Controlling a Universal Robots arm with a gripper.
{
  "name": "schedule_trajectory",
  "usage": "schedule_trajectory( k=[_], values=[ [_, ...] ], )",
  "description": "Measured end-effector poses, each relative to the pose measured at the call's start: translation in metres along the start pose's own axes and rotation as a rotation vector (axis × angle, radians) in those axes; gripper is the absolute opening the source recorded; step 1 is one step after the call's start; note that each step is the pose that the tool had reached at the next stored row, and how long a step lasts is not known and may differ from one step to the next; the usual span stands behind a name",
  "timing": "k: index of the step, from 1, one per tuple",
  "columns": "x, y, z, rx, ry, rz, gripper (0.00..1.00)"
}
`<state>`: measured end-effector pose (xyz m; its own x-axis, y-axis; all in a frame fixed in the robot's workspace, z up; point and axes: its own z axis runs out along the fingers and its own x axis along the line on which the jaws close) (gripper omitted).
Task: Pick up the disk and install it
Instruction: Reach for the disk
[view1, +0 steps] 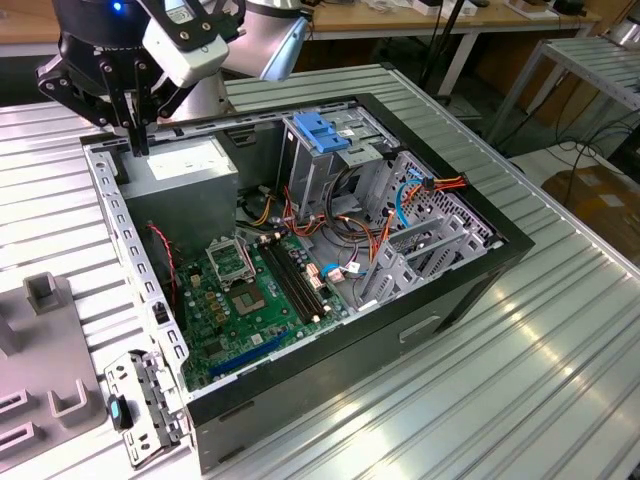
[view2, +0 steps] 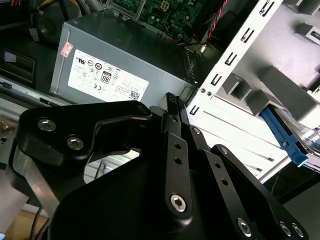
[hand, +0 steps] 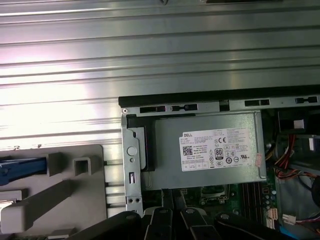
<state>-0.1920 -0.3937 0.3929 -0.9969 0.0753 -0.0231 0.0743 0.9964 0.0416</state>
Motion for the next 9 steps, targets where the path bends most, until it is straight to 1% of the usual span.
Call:
schedule_trajectory(
  k=[9],
  values=[
    [0.0053, -0.0004, -0.0001, 0.0, 0.0, 0.0, 0.15]
  ],
)
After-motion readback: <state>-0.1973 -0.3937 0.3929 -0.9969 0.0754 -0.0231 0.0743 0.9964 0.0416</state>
